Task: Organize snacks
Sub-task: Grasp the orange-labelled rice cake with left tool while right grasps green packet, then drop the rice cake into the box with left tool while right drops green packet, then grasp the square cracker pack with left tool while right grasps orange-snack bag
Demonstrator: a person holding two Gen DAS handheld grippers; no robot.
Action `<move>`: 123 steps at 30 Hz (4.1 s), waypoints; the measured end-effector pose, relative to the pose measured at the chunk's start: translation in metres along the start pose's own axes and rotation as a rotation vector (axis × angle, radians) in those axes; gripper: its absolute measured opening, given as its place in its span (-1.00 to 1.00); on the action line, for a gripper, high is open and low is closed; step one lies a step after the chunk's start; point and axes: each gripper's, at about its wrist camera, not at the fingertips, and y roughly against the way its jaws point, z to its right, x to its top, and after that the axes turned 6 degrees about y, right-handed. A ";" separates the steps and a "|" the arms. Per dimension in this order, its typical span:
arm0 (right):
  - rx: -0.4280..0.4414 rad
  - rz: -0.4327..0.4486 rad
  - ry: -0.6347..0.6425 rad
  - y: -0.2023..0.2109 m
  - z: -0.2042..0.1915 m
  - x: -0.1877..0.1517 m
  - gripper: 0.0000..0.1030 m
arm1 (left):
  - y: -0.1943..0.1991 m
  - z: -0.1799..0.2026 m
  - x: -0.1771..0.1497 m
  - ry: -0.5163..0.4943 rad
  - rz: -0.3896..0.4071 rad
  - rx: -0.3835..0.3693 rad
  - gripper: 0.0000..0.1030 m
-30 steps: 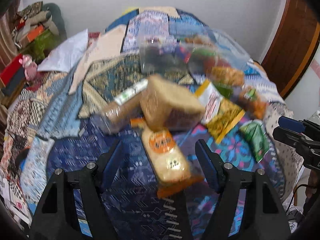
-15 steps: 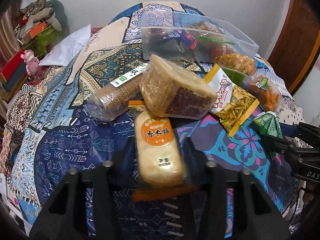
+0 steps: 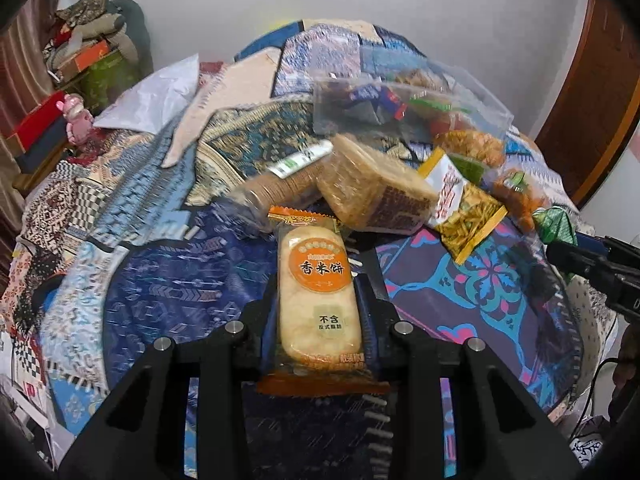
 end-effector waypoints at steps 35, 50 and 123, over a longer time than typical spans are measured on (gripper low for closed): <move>-0.096 0.272 0.005 0.021 0.042 0.133 -0.11 | -0.021 0.081 0.158 -0.122 0.164 -0.135 -0.34; -0.096 0.151 -0.030 -0.063 0.074 0.160 -0.11 | -0.113 0.103 0.197 -0.136 0.066 -0.105 -0.34; -0.041 -0.055 -0.022 -0.048 0.057 0.026 -0.09 | -0.061 0.032 0.042 0.020 -0.096 -0.065 0.87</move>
